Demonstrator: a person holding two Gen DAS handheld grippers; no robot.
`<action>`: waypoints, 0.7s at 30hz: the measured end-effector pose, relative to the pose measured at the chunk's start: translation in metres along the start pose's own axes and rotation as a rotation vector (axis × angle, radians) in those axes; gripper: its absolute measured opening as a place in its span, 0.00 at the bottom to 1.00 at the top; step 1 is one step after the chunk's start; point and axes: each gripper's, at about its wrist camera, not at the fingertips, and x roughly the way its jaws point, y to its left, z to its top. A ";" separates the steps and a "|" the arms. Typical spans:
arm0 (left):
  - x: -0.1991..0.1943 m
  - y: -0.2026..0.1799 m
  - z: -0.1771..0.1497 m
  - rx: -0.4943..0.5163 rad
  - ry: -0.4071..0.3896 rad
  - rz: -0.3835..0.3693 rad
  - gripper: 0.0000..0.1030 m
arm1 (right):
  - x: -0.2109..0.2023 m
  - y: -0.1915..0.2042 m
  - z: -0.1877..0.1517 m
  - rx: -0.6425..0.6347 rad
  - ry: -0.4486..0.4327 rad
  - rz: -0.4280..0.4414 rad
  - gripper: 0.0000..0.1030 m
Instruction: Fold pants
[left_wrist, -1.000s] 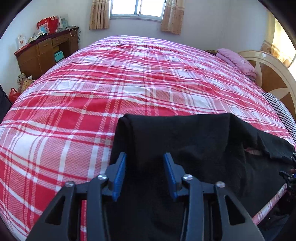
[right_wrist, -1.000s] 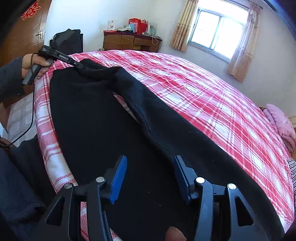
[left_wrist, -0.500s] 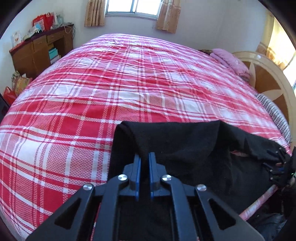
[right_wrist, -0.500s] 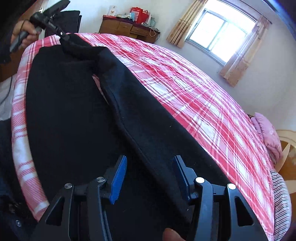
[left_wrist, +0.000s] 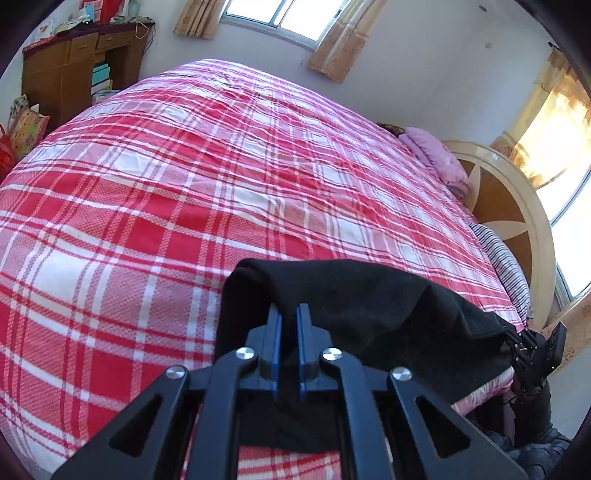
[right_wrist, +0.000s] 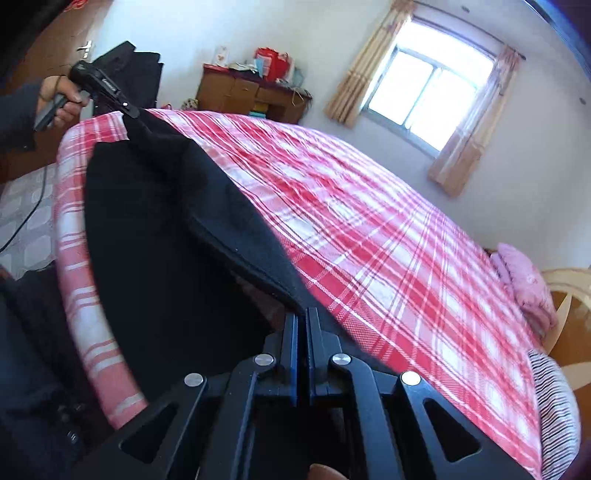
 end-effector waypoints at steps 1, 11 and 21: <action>-0.004 0.002 -0.002 -0.003 -0.001 -0.004 0.07 | -0.007 0.003 -0.004 -0.007 -0.003 0.004 0.03; 0.012 0.041 -0.052 -0.084 0.116 -0.003 0.07 | 0.005 0.035 -0.039 -0.077 0.091 0.117 0.03; 0.003 0.046 -0.055 -0.096 0.086 -0.021 0.07 | -0.014 0.038 -0.042 -0.059 0.065 0.178 0.03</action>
